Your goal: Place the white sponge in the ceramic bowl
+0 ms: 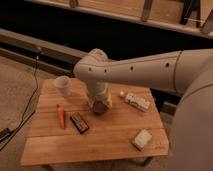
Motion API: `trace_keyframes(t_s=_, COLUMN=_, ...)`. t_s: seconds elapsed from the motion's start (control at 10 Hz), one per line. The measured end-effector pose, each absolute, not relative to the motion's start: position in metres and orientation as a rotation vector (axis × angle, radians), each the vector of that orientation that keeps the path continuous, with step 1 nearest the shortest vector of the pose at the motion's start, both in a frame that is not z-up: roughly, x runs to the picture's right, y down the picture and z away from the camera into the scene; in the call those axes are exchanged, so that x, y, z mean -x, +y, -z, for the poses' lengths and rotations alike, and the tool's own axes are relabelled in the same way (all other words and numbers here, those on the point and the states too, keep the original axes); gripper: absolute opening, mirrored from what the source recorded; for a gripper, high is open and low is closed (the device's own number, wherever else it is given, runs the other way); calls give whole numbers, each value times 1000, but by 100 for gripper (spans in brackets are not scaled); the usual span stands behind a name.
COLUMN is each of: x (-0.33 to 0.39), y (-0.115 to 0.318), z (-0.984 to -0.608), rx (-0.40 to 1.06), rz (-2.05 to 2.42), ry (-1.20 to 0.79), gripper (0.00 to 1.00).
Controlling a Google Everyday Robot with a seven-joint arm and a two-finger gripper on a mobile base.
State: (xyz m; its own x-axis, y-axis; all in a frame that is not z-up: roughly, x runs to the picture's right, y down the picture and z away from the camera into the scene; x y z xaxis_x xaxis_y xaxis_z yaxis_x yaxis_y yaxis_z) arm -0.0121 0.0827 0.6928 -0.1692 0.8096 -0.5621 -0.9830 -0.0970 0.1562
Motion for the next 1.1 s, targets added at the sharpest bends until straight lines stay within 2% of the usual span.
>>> trace_keyframes(t_s=0.5, x=-48, y=114, z=-698, rx=316, rz=-1795, ry=625, gripper=65)
trace_keyframes(t_s=1.0, x=-105, y=164, z=-706, rx=322, rz=-1950, ry=670, gripper=65)
trace_keyframes(t_s=1.1, x=-106, y=163, z=-706, rx=319, rz=-1952, ry=666, gripper=65)
